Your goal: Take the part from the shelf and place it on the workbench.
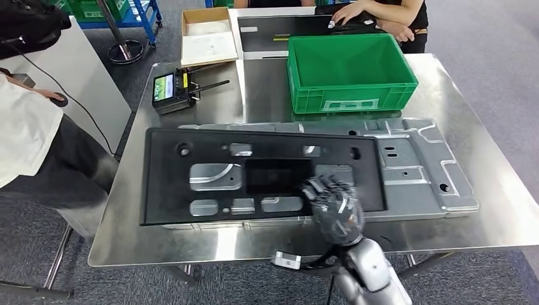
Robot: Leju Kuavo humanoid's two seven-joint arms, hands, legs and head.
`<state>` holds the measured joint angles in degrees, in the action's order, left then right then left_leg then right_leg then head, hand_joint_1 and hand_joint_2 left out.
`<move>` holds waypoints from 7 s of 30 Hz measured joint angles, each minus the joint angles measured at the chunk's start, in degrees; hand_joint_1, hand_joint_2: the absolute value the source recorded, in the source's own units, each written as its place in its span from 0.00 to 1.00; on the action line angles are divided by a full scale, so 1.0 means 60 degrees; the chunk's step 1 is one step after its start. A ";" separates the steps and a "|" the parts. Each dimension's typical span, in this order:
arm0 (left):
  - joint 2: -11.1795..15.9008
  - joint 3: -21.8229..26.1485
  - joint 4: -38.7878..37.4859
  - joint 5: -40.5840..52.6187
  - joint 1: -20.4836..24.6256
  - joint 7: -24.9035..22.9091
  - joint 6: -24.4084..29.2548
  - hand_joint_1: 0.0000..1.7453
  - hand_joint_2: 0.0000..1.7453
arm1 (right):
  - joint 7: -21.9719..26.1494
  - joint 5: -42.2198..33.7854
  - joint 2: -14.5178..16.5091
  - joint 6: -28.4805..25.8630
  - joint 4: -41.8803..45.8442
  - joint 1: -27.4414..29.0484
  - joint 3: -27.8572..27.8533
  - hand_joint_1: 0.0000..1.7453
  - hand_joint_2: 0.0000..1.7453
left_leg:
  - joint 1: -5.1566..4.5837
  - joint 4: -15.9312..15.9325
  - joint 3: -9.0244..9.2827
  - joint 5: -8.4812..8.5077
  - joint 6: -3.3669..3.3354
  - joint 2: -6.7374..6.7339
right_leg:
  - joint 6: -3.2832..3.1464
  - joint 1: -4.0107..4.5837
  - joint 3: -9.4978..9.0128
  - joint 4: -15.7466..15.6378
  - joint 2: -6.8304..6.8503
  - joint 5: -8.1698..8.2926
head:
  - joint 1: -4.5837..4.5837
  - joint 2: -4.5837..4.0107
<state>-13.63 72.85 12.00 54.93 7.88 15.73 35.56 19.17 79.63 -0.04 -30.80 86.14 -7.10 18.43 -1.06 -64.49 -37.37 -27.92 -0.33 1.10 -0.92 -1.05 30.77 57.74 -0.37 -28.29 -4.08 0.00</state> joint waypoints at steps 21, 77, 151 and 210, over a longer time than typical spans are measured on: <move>-0.0157 -0.1089 0.0007 0.1201 0.0064 0.0505 0.0294 0.00 1.00 | -0.2506 0.1402 0.1003 -0.0004 -0.6253 -0.3054 0.2228 1.00 1.00 | 0.0358 0.0910 0.0096 0.0751 0.0056 -0.0127 | 0.0427 -0.0229 -0.0744 -0.0352 0.0107 -0.0452 | -0.0012 0.0000; -0.0154 -0.1564 0.0007 0.0834 0.0150 0.0514 0.0240 0.00 0.00 | -0.0984 0.0032 0.0199 -0.0004 -0.5372 -0.4189 -0.1708 0.00 0.00 | 0.0276 0.1322 0.0382 0.0894 -0.0262 -0.0150 | 0.0747 -0.0243 0.0357 0.1776 0.0075 -0.1509 | -0.0016 0.0000; -0.0056 -0.1043 0.0007 0.0119 -0.0134 0.1113 0.0404 0.00 0.00 | 0.0524 -0.3476 -0.0057 -0.0004 0.0686 -0.1541 -0.3159 0.00 0.00 | 0.0083 0.0906 -0.0126 0.1083 0.0041 -0.0252 | 0.0124 0.0015 0.0025 0.0230 0.0059 -0.0037 | -0.0082 0.0000; -0.0090 -0.0866 0.0004 -0.0160 -0.0103 -0.0041 0.0307 0.00 1.00 | 0.1593 -0.5552 0.0294 0.0050 0.1197 -0.0838 -0.4012 0.00 0.25 | -0.0124 0.1299 0.0068 0.1213 -0.0300 -0.0258 | -0.0007 0.0350 -0.1059 -0.0419 0.0155 -0.0568 | -0.0109 0.0000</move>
<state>-14.17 67.65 12.02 53.97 7.26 15.48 37.40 28.73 46.32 1.73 -30.50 93.32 -12.13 -5.64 -1.80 -56.70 -36.96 -20.64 -2.13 -0.44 -0.96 1.05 24.42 55.22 0.55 -31.69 -4.74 0.00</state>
